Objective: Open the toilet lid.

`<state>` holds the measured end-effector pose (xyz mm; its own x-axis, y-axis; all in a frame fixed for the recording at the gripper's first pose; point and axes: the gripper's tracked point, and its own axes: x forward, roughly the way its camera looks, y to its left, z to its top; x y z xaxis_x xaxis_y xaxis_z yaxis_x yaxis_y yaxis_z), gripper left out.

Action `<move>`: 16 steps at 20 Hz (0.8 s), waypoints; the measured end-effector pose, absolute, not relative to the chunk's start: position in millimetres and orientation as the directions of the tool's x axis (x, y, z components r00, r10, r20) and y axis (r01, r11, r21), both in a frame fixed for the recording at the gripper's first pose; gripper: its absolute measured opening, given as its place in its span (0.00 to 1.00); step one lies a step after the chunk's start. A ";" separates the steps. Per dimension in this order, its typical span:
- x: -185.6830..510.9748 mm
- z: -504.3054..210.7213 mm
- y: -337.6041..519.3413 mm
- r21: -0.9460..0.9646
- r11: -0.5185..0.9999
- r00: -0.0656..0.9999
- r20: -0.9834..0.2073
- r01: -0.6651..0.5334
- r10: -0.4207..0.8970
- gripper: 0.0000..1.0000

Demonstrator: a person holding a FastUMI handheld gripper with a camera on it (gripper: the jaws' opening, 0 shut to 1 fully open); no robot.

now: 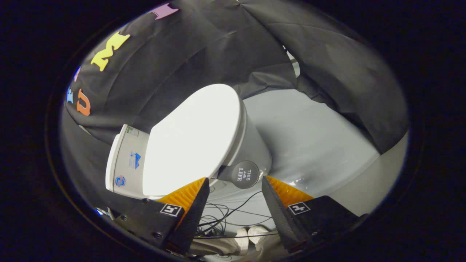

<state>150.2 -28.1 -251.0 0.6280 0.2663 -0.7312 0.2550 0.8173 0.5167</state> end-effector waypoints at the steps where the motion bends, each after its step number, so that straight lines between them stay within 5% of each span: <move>1: 151.9 -256.4 -29.3 0.525 0.807 0.612 -0.741 0.271 0.276 0.88; 6: 169.0 -260.1 -28.4 0.604 0.741 0.625 -0.707 0.292 0.331 0.70; 16: 180.8 -265.8 -20.6 0.757 0.602 0.678 -0.584 0.255 0.447 0.61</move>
<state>180.8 -20.6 -265.8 0.6779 0.4471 -0.5836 0.2550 0.6015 0.7571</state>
